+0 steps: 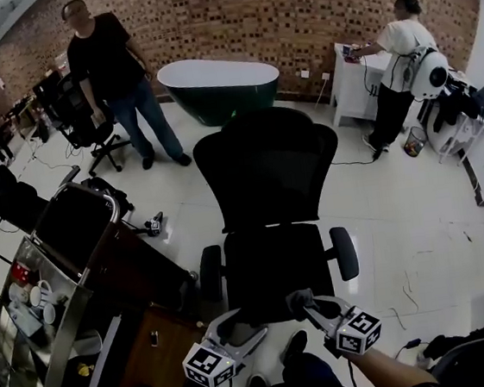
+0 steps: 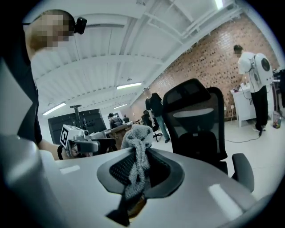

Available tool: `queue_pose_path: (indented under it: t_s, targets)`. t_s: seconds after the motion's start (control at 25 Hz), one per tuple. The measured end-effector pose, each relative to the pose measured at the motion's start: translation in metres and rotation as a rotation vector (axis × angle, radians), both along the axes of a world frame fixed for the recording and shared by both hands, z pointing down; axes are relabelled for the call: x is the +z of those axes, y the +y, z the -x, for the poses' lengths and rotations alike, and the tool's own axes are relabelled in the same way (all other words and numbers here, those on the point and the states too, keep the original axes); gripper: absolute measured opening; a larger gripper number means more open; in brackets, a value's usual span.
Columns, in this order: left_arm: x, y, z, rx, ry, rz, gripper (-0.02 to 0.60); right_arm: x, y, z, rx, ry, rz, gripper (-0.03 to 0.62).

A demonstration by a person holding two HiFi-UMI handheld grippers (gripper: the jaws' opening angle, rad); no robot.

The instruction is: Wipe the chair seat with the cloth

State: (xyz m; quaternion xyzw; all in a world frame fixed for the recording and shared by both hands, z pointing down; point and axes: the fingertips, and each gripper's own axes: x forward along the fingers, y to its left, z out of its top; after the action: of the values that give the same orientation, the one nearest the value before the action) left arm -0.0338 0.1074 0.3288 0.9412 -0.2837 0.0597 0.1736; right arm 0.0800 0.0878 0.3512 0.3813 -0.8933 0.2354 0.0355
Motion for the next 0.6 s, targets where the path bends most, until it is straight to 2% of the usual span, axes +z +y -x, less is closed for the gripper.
queue_pose_path:
  t_s: [0.32, 0.6]
  targets:
    - [-0.023, 0.111, 0.05, 0.07, 0.004, -0.025, 0.321, -0.064, 0.111, 0.031, 0.114, -0.019, -0.108, 0.051]
    - [-0.04, 0.162, 0.045, 0.104, 0.014, -0.057, 0.319, -0.084, 0.173, 0.02, 0.15, 0.015, -0.158, 0.049]
